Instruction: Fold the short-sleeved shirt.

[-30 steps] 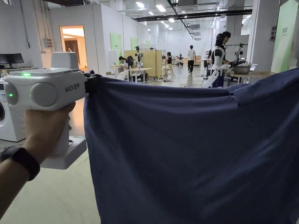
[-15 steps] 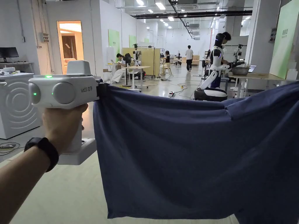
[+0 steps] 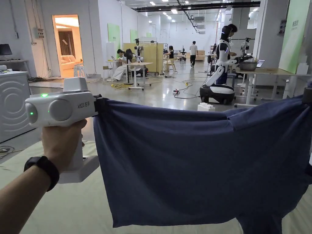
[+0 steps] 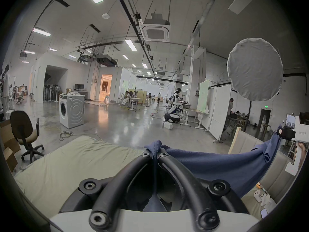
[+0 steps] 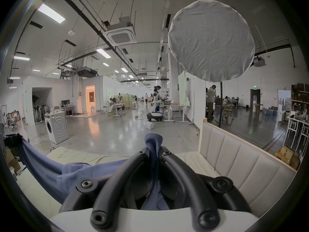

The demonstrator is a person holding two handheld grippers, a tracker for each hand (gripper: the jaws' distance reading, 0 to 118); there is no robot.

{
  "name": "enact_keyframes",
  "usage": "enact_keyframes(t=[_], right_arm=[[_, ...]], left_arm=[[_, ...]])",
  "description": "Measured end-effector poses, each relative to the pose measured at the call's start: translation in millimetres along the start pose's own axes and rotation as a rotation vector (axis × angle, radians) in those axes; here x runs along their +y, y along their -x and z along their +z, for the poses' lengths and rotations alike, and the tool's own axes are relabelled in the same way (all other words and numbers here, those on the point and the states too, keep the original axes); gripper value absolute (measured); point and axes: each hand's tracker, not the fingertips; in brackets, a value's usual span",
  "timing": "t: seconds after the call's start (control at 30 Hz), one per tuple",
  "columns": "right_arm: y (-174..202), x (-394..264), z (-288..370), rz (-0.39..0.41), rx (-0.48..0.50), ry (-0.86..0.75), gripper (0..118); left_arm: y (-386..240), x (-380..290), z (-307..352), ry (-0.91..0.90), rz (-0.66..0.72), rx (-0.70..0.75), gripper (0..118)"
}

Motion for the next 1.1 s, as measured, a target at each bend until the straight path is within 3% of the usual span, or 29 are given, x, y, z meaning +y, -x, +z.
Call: enact_keyframes(t=[0.23, 0.4, 0.53, 0.7, 0.87, 0.93, 1.1], right_arm=[[8, -92, -5, 0.031, 0.063, 0.146, 9], [3, -167, 19, -0.071, 0.104, 0.235, 9], [-16, -226, 77, -0.108, 0.119, 0.289, 9], [-43, -288, 172, -0.179, 0.118, 0.366, 9], [-53, -330, 252, -0.215, 0.074, 0.427, 9], [-54, -343, 274, -0.259, 0.069, 0.453, 9], [-51, -377, 291, -0.229, 0.052, 0.569, 9]], left_arm=[[16, -99, -5, 0.167, 0.010, -0.027, 3], [35, -174, 6, 0.273, 0.073, -0.056, 3], [59, -227, 65, 0.313, 0.214, -0.166, 3], [82, -277, 160, 0.329, 0.145, -0.160, 3], [94, -320, 239, 0.383, 0.265, -0.170, 3], [96, -335, 257, 0.400, 0.236, -0.159, 3], [113, -367, 266, 0.494, 0.287, -0.117, 3]])
